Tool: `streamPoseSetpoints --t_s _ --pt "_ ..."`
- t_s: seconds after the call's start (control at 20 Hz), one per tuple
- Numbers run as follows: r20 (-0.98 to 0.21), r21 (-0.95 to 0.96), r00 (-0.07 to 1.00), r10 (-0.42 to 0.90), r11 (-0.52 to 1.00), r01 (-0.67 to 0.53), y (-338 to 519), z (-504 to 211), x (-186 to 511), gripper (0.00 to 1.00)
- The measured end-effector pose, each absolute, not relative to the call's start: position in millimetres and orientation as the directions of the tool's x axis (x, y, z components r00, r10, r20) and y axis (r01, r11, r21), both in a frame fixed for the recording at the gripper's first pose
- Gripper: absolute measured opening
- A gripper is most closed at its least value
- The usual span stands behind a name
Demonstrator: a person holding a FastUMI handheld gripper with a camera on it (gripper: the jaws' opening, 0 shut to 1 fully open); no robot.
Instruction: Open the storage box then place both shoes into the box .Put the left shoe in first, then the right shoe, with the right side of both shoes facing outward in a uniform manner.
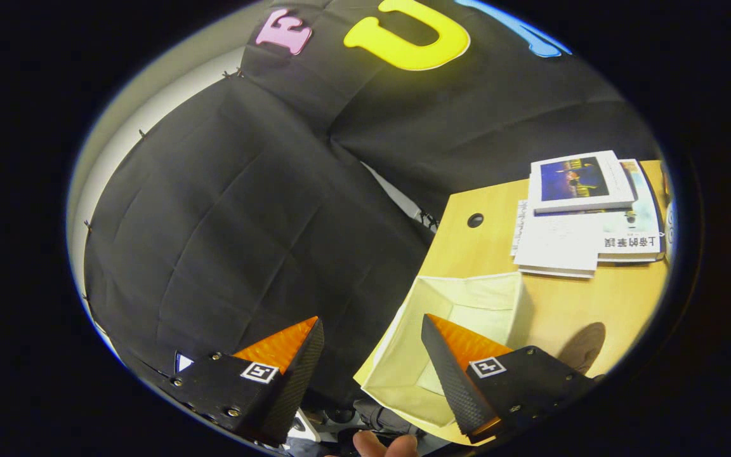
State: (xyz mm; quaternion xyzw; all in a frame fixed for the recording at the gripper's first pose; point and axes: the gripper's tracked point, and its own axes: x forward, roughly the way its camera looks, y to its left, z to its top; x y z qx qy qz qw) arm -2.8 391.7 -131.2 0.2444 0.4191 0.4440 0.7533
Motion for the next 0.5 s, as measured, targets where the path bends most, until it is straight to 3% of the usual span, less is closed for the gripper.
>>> streamPoseSetpoints --t_s 0.5 --pt "-0.479 0.713 0.371 0.796 0.599 -0.365 294.5 -173.5 12.4 0.94"
